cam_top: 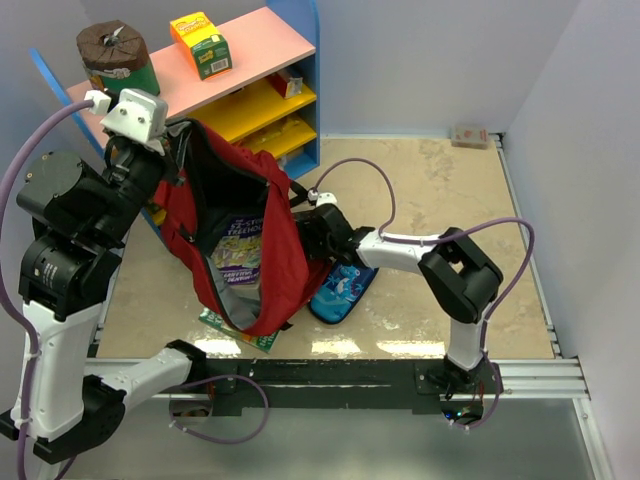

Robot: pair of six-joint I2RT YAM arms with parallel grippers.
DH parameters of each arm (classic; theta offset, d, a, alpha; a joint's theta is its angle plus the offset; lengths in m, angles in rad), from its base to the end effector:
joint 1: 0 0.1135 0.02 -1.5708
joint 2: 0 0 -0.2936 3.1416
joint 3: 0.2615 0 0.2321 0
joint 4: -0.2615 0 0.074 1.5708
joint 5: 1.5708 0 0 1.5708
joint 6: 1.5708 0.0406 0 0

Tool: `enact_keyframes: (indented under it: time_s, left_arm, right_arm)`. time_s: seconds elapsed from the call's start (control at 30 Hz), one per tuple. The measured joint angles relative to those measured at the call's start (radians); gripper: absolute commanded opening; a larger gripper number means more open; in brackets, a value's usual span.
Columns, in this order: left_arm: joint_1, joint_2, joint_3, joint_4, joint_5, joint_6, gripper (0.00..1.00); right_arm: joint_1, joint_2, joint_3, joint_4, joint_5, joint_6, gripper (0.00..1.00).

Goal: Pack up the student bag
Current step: Move the book to the center of the board.

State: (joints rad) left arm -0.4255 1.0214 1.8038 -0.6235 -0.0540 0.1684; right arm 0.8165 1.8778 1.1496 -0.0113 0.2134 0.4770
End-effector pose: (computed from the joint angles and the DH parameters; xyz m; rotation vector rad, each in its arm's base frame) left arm 0.0888 -0.0378 0.5826 0.3708 1.3649 -0.1747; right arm 0.2802 0.2856 0.2123 -0.2843 2.3090 0.4194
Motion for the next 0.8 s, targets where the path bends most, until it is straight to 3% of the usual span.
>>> enact_keyframes:
  time_s: [0.17,0.27,0.37,0.4,0.5,0.8]
  left_arm:
    - [0.000,0.000,-0.002,0.000,0.006,0.000,0.00]
    - [0.000,0.000,-0.002,0.000,0.012,0.000,0.00]
    - [0.000,0.003,-0.002,0.000,0.021,0.000,0.00]
    - [0.000,0.004,-0.002,0.000,0.023,-0.001,0.00]
    - [0.000,0.009,-0.002,0.000,0.025,-0.001,0.00]
    - [0.000,0.017,-0.002,0.000,0.029,0.000,0.00]
  right_arm:
    - [0.002,0.035,0.000,0.018,-0.008,0.048,0.66]
    - [0.002,0.040,0.000,0.026,-0.015,0.077,0.58]
    - [0.002,0.049,0.006,0.034,-0.003,0.106,0.35]
    - [0.002,0.049,0.007,0.039,0.002,0.114,0.22]
    - [-0.002,0.052,0.017,0.045,0.018,0.142,0.01]
    - [0.000,0.056,0.023,0.043,0.038,0.182,0.00]
